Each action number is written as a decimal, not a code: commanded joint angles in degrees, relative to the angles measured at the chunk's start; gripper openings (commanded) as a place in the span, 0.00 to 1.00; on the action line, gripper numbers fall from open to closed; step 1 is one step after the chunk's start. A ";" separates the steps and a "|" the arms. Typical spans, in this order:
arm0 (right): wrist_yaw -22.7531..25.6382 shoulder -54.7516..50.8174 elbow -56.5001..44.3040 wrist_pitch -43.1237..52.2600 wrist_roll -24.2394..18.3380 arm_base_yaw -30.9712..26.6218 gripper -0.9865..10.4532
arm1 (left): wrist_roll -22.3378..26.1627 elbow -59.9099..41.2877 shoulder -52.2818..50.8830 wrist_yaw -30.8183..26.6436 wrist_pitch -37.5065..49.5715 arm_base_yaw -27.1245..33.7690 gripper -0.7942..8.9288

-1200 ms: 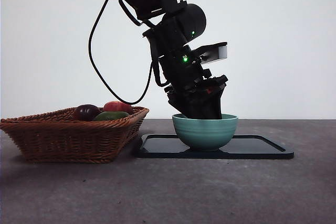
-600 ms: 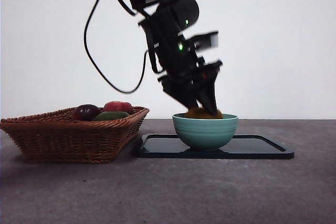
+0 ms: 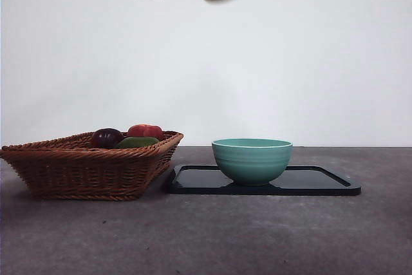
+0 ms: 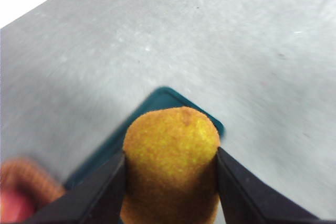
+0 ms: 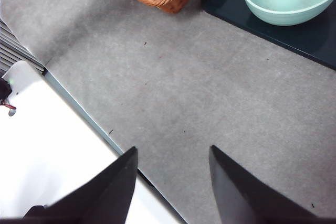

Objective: Pick up the wifruite, put it on the bowl, pick up the plate, put it on desk

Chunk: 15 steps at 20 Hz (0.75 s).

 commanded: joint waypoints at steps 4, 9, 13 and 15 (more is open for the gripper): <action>-0.15 0.22 0.55 0.81 0.11 0.31 0.28 | -3.34 0.17 -8.87 0.20 -10.49 2.14 0.24; -0.15 0.22 0.55 1.68 0.11 0.31 0.28 | -6.82 -10.45 -16.15 -3.15 -9.90 6.38 0.24; -0.15 0.24 0.55 3.96 0.24 0.31 0.28 | -10.88 -25.18 -20.76 -7.37 -1.77 10.12 0.24; -0.13 0.24 0.55 4.02 0.39 0.31 0.28 | -12.98 -30.80 -20.81 -12.13 2.58 11.34 0.24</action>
